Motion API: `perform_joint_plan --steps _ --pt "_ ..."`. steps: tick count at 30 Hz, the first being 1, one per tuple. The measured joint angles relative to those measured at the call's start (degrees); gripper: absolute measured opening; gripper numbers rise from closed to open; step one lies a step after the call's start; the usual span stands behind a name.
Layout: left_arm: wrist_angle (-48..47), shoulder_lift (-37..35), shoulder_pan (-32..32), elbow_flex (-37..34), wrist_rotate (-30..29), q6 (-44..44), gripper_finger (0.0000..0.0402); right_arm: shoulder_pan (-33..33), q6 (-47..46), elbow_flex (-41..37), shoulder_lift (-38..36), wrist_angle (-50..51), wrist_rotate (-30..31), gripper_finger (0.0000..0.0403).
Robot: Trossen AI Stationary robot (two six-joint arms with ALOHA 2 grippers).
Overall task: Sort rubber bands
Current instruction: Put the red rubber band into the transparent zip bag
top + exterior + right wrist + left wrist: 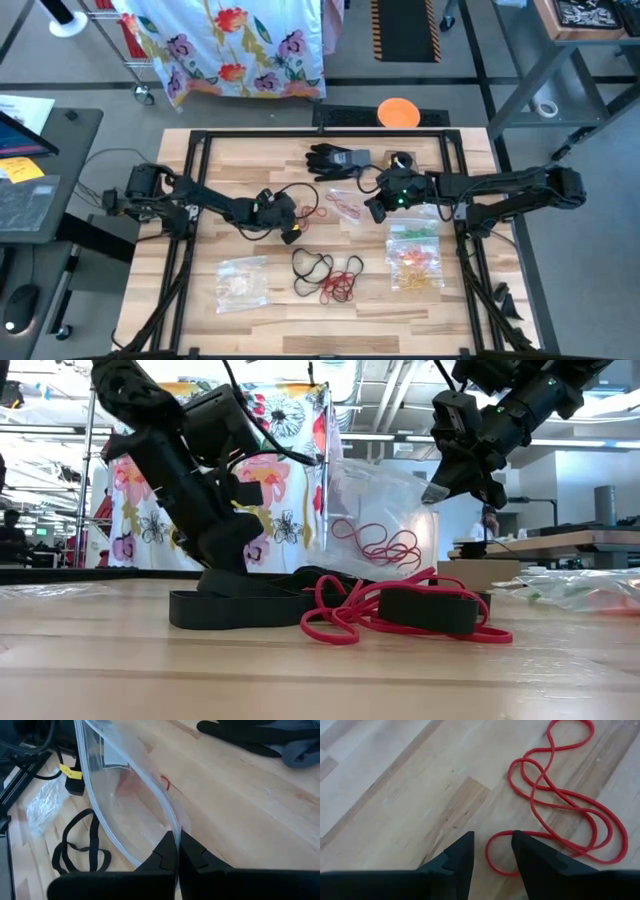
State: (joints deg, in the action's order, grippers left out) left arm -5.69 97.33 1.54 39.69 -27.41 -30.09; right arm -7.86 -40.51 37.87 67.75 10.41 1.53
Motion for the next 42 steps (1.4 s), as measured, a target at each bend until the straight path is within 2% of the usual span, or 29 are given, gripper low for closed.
perform_joint_plan --steps 3,5,8,11,15,23,27,32,38,42 --pt "-1.08 0.07 0.00 0.04 0.24 -0.20 0.0125 0.00 0.00 0.00 0.00 -0.12 -0.01 0.0000" --pt "-0.72 -0.14 0.02 0.01 0.67 0.69 0.0091 0.00 -0.02 0.00 0.00 -0.11 -0.01 0.0000" --pt "0.12 -0.33 0.02 0.32 0.99 3.55 0.0019 -0.01 -0.02 0.00 0.00 -0.17 -0.01 0.0000" --pt "-0.24 -0.86 0.03 2.10 1.22 6.36 0.0006 -0.02 -0.02 0.00 0.00 -0.17 0.00 0.0000" --pt "-4.16 -3.47 1.32 6.07 1.62 10.00 0.0001 -0.02 -0.02 0.00 0.00 -0.09 -0.01 0.0000" --pt "-6.10 -14.08 9.54 14.19 -4.32 16.30 0.0001 0.02 -0.02 0.00 0.00 0.40 -0.01 0.0000" --pt "1.34 -18.07 14.45 15.05 -7.55 21.74 0.0000 0.02 -0.17 0.00 0.00 0.28 0.01 0.0000" --pt "15.63 -19.48 17.60 15.10 -13.15 28.03 0.0000 0.02 -0.17 0.00 0.00 0.03 0.01 0.0000" --pt "21.42 -19.36 14.77 15.05 -14.19 30.45 0.0000 0.02 -0.44 0.00 0.00 -0.17 -0.01 0.0000" --pt "24.54 -18.81 11.55 15.07 -9.77 30.96 0.0000 0.02 -0.45 0.00 0.00 -0.15 -0.01 0.0000"
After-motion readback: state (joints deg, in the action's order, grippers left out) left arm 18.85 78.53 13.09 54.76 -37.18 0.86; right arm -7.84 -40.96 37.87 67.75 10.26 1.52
